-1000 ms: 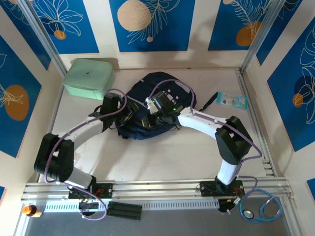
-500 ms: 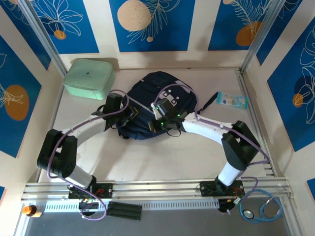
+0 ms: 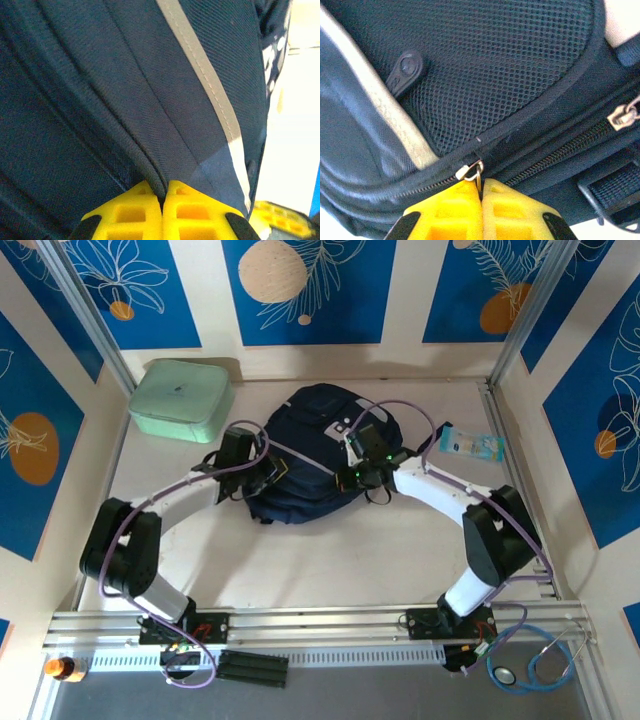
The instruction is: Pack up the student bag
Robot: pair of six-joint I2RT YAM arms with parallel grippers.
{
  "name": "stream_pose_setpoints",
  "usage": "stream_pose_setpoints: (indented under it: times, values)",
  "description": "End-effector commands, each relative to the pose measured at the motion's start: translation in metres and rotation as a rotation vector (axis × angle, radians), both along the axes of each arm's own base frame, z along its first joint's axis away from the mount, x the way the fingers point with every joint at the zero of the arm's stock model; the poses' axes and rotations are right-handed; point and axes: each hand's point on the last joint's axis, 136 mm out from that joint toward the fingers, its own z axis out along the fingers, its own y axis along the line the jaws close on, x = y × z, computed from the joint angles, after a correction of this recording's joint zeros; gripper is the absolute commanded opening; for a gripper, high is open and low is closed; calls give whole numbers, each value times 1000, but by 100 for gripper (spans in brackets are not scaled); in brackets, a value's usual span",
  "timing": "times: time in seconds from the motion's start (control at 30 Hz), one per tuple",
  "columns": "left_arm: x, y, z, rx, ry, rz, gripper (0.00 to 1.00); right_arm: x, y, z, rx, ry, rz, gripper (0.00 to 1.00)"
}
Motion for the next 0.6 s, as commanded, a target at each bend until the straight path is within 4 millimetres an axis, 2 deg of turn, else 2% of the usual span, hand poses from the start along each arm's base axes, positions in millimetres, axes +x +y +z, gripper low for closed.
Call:
stream_pose_setpoints:
  times: [0.0, 0.17, 0.2, 0.3, 0.37, 0.43, 0.47, 0.5, 0.57]
  values:
    - [-6, -7, -5, 47, -1, -62, 0, 38, -45, -1, -79, -6, -192, 0]
    - [-3, -21, -1, 15, -18, -93, 0, 66, -63, 15, -30, -27, -242, 6]
    - [-2, -27, 3, 14, -30, -119, 13, 69, -63, 22, -14, -45, -221, 10]
    - [0, -31, 15, 35, -70, -161, 38, 72, -64, 43, 11, -100, -182, 19]
    - [4, -23, 24, 74, -108, -161, 52, 69, -66, 61, 32, -137, -169, 34]
    - [7, -8, 37, 136, -154, -148, 62, 64, -74, 84, 57, -200, -189, 57]
    - [8, 0, 43, 174, -175, -140, 66, 61, -80, 93, 62, -231, -203, 77]
    - [10, 12, 50, 231, -202, -128, 70, 59, -88, 104, 65, -269, -225, 89]
    - [11, 38, 61, 377, -256, -105, 78, 55, -107, 120, 40, -348, -273, 96]
